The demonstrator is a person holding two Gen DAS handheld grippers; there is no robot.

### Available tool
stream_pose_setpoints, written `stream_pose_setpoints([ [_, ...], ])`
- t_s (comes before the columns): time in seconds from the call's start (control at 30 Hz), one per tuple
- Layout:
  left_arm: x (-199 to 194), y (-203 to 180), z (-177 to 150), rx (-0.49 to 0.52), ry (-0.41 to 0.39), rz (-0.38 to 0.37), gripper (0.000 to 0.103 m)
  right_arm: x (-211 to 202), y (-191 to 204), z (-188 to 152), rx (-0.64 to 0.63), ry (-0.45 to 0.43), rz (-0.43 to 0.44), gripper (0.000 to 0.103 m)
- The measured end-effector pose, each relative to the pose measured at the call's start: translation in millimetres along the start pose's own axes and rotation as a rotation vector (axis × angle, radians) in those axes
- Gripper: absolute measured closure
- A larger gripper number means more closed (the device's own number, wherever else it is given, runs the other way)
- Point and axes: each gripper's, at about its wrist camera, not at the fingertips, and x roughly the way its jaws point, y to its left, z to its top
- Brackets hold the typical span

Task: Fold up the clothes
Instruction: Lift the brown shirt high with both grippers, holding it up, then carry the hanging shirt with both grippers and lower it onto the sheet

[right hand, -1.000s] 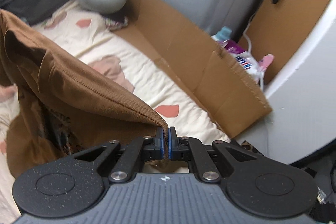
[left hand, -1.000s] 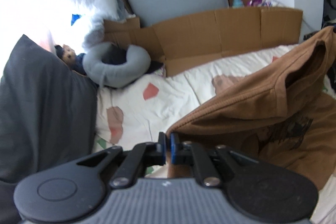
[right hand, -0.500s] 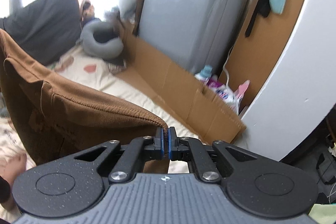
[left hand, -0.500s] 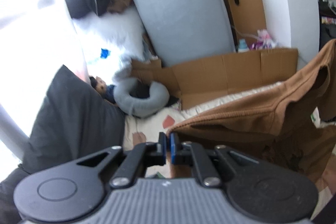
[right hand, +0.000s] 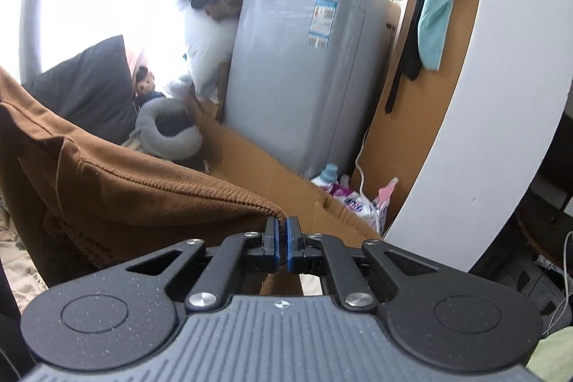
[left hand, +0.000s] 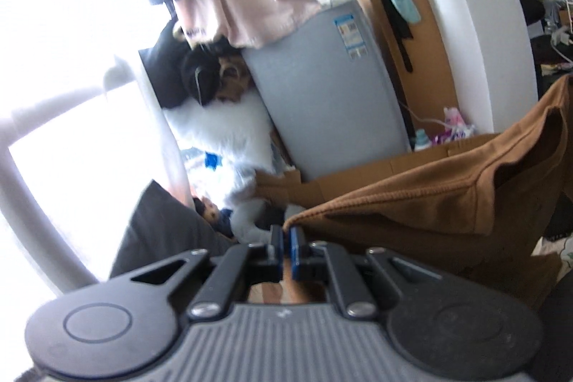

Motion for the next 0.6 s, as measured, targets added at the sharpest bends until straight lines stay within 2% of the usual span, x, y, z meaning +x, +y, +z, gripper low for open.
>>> stream_pose_setpoints([
  [0.23,-10,7,13,0.01,-0.03,0.025,0.099,-2,3,8,0.023,-0.014,0.014,0.101],
  [0.6,59,2,-39,-0.017,0.125,-0.027,0.099,68,19,-25,0.027,0.125,0.068,0.101],
])
